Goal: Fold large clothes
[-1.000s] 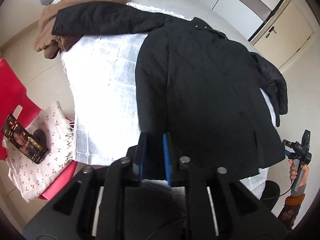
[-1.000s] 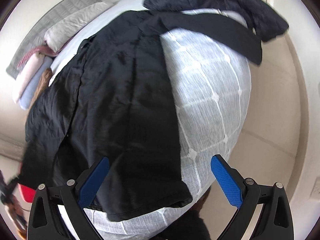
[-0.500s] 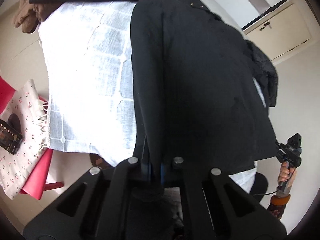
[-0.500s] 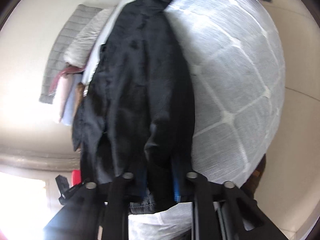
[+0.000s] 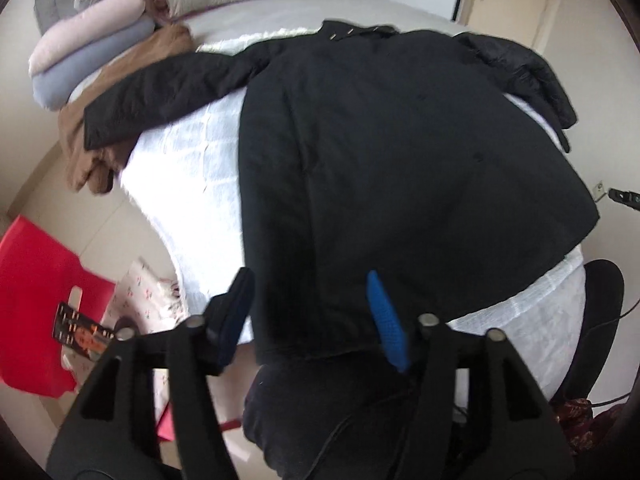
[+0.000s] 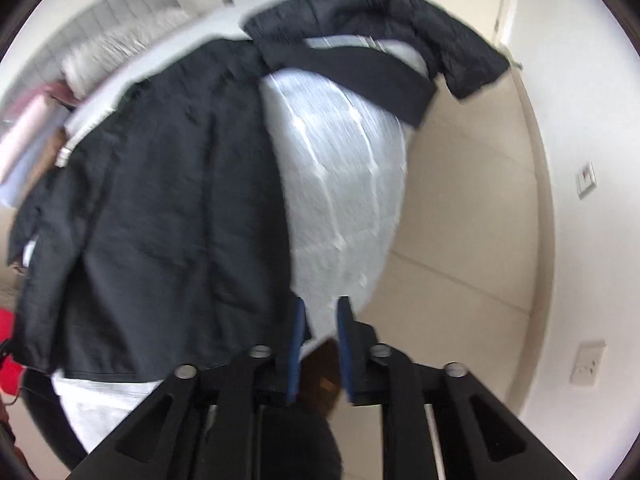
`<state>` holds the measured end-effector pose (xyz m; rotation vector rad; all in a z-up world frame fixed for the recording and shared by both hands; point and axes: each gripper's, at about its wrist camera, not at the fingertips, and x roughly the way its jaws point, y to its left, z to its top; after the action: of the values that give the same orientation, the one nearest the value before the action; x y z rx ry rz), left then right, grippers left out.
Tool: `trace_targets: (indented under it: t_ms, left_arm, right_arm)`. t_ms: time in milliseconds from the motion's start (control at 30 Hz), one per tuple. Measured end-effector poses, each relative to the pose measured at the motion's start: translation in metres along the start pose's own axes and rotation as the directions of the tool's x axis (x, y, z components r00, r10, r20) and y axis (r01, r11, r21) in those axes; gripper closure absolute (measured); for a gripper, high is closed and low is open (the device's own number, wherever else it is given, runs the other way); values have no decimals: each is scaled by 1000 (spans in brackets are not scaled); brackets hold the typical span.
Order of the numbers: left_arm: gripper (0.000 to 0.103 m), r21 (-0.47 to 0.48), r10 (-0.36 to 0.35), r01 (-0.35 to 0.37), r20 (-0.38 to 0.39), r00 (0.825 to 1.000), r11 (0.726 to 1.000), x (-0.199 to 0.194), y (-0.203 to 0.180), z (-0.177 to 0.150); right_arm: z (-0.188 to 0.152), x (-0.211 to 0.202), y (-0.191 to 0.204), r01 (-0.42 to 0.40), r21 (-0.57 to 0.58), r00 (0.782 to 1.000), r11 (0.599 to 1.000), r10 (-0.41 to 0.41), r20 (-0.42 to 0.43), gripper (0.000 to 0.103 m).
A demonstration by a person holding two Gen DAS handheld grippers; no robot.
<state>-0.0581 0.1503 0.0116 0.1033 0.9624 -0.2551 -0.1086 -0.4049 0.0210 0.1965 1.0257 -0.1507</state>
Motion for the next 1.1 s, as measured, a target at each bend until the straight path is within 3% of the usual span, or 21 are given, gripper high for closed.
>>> trace_targets:
  t_ms: [33, 67, 133, 233, 400, 500, 567, 600, 700, 800, 867, 933, 967, 1033, 1100]
  left_arm:
    - [31, 49, -36, 34, 36, 999, 998, -5, -14, 2]
    - [28, 100, -79, 73, 57, 995, 992, -6, -25, 1]
    - [28, 197, -173, 158, 61, 983, 968, -4, -57, 2]
    - [28, 296, -282, 267, 11, 959, 917, 11, -103, 0]
    - [29, 396, -358, 356, -71, 931, 847, 41, -164, -7]
    - [46, 420, -358, 372, -115, 926, 828, 62, -181, -8]
    - [87, 417, -344, 369, -136, 929, 831, 71, -185, -6]
    - [95, 387, -363, 390, -144, 921, 836, 73, -183, -2]
    - [99, 264, -479, 493, -122, 870, 829, 62, -166, 14]
    - [99, 239, -534, 536, -78, 842, 810, 47, -161, 23]
    - [99, 226, -550, 551, -74, 832, 803, 44, -158, 26]
    - [100, 209, -565, 566, -72, 822, 797, 40, -153, 28]
    - [100, 201, -571, 572, -68, 818, 795, 40, -149, 30]
    - [100, 186, -592, 591, -55, 804, 785, 36, -146, 32]
    - [100, 190, -614, 610, -44, 788, 769, 32, -145, 29]
  right_arm:
    - [1, -10, 10, -11, -34, 999, 999, 13, 34, 36]
    - [1, -18, 25, -26, -85, 996, 996, 33, 79, 30]
    - [-5, -27, 60, -50, -207, 988, 977, 79, 135, 28]
    - [-20, -20, 115, -79, -386, 982, 919, 138, 129, 28]
    - [-52, 2, 184, -183, -599, 968, 779, 250, 30, 28]
    - [-71, 11, 204, -221, -656, 960, 722, 281, -14, 28]
    - [-83, 18, 216, -226, -688, 958, 690, 287, -27, 28]
    - [-90, 20, 220, -228, -701, 957, 675, 287, -34, 28]
    - [-101, 27, 232, -236, -740, 955, 629, 290, -58, 28]
    - [-113, 35, 248, -241, -781, 951, 576, 299, -73, 30]
    - [-118, 43, 259, -222, -799, 951, 558, 304, -52, 43]
    - [-113, 55, 265, -221, -783, 954, 581, 295, -50, 86]
    - [-109, 59, 267, -247, -761, 950, 599, 304, -69, 95]
    - [-106, 61, 269, -272, -734, 946, 622, 313, -86, 97]
    - [-106, 57, 271, -380, -702, 910, 602, 378, -168, 97]
